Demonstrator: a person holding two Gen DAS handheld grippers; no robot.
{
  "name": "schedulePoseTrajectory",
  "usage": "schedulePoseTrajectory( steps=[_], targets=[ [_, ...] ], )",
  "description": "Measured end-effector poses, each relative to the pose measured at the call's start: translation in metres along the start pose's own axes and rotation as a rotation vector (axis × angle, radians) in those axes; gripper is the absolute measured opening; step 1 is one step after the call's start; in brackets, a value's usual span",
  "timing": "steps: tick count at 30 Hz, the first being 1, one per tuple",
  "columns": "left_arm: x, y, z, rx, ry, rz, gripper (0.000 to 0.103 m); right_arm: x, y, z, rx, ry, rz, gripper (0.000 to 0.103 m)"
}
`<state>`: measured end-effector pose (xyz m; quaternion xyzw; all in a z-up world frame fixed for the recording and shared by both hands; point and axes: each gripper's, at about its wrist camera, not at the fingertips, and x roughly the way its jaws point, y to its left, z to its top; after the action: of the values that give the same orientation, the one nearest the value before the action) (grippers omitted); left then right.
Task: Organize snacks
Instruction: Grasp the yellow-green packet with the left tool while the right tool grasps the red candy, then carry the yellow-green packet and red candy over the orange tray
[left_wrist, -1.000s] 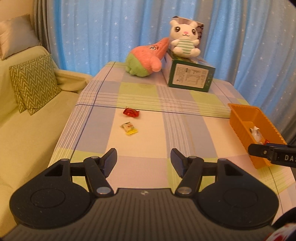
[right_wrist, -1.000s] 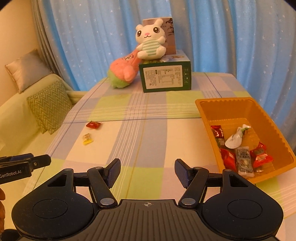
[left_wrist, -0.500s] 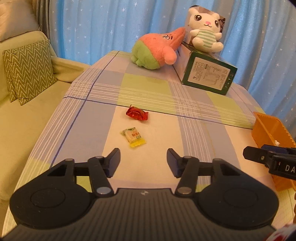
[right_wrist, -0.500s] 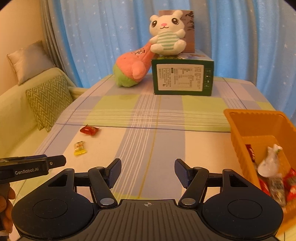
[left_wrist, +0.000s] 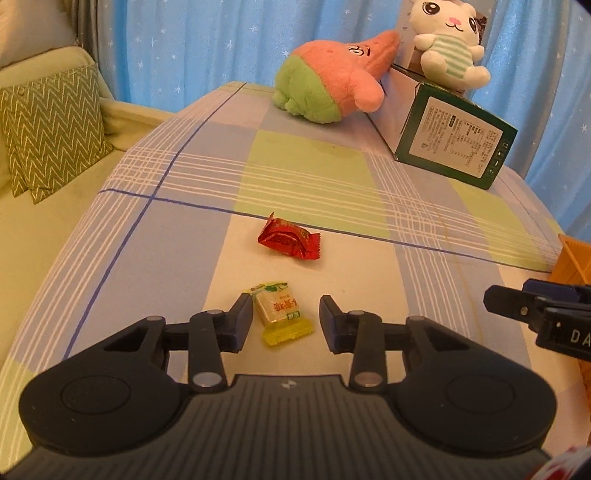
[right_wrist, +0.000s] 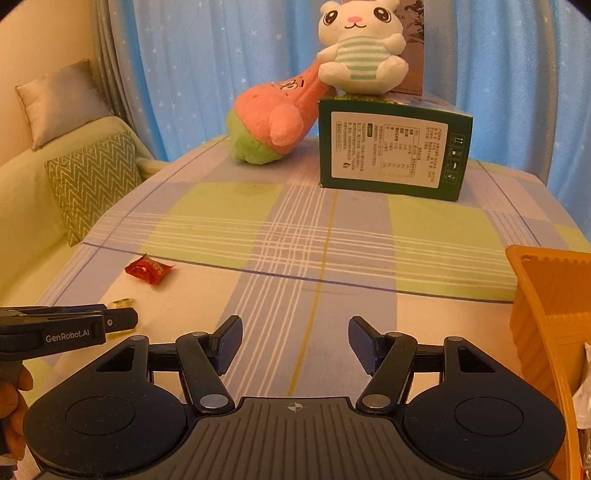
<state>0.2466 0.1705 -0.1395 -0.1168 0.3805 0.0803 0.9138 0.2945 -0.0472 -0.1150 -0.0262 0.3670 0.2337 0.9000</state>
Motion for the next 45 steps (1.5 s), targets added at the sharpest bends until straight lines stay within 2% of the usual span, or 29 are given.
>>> schedulePoseTrajectory(
  steps=[2, 3, 4, 9, 14, 18, 22, 27, 28, 30, 35, 45],
  targets=[
    [0.002, -0.002, 0.0, 0.024, -0.003, 0.018, 0.03, 0.005, 0.001, 0.001, -0.006, 0.002, 0.005, 0.064],
    [0.002, -0.004, 0.001, 0.049, -0.003, 0.035, 0.023, 0.008, 0.002, 0.002, -0.013, 0.001, 0.008, 0.064],
    [0.003, -0.004, 0.0, 0.072, -0.002, 0.047, 0.02, 0.01, 0.003, 0.003, -0.022, 0.0, 0.013, 0.064],
    [0.001, 0.004, 0.002, 0.092, 0.005, 0.039, 0.019, 0.022, 0.017, 0.012, -0.088, -0.022, 0.094, 0.064],
    [0.001, 0.027, 0.011, 0.03, -0.013, 0.065, 0.019, 0.041, 0.049, 0.022, -0.246, -0.053, 0.24, 0.064],
    [-0.003, 0.045, 0.017, -0.024, -0.031, 0.084, 0.019, 0.065, 0.074, 0.024, -0.343, -0.048, 0.303, 0.064],
    [-0.002, 0.05, 0.017, -0.042, -0.03, 0.087, 0.019, 0.086, 0.092, 0.027, -0.407, -0.031, 0.335, 0.049],
    [-0.002, 0.051, 0.018, -0.059, -0.03, 0.071, 0.019, 0.104, 0.109, 0.03, -0.477, -0.022, 0.346, 0.041],
    [-0.002, 0.052, 0.018, -0.059, -0.03, 0.07, 0.019, 0.107, 0.11, 0.03, -0.471, -0.012, 0.346, 0.032],
    [-0.001, 0.052, 0.017, -0.061, -0.026, 0.067, 0.019, 0.108, 0.106, 0.029, -0.445, 0.005, 0.339, 0.023],
    [0.0, 0.049, 0.015, -0.056, -0.018, 0.048, 0.019, 0.089, 0.087, 0.019, -0.35, 0.029, 0.31, 0.022],
    [-0.015, 0.006, -0.003, 0.023, -0.004, -0.057, 0.019, 0.024, 0.007, -0.005, 0.089, 0.134, 0.133, 0.022]
  ],
)
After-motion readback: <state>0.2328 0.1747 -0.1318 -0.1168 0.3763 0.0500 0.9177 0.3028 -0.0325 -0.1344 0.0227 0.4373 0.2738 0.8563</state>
